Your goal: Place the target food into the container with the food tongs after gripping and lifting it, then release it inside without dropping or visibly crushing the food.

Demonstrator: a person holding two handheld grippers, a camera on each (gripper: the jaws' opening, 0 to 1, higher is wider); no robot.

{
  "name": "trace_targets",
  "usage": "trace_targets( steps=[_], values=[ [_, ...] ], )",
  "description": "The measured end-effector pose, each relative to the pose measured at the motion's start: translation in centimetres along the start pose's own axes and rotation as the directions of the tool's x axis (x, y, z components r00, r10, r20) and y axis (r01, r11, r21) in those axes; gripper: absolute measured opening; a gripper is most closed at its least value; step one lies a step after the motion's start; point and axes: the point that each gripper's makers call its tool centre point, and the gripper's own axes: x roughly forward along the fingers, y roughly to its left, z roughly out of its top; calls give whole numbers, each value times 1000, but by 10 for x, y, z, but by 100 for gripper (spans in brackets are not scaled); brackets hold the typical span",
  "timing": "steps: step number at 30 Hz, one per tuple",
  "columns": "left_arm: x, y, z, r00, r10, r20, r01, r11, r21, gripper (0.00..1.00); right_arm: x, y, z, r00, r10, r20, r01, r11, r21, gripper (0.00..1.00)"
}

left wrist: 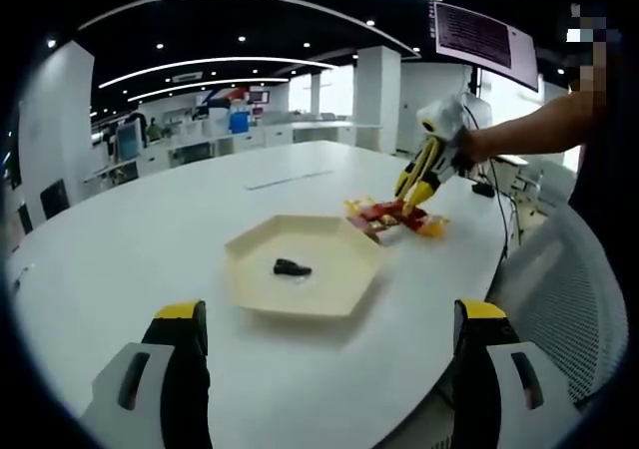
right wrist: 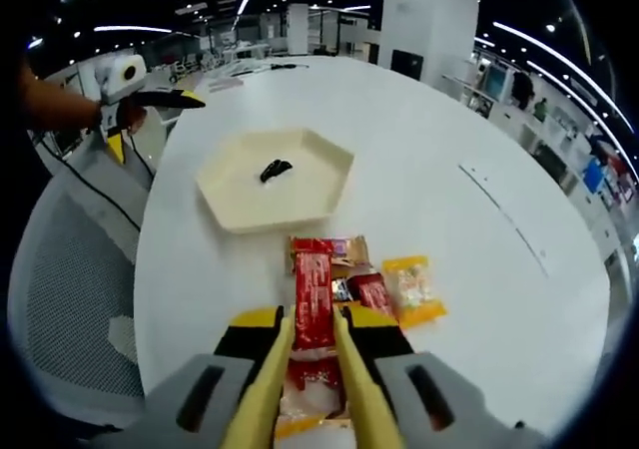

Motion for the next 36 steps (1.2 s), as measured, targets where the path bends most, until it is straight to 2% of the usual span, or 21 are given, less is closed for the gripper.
trace_targets(
  steps=[5,12,21,36],
  values=[
    [0,1,0,1000,1,3,-1,1000,1,99,-5,1,2,1000,-2,2,2,1000,12,22],
    [0,-2,0,1000,-5,2,5,1000,8,99,-11,-1,19,1000,-14,8,14,1000,2,22],
    [-1,1,2,1000,2,12,-2,1000,4,100,-3,-1,39,1000,-5,0,5,1000,-23,22],
    [1,-1,1,1000,-3,1,3,1000,19,100,19,2,90,1000,13,9,-12,997,-72,22]
  ],
)
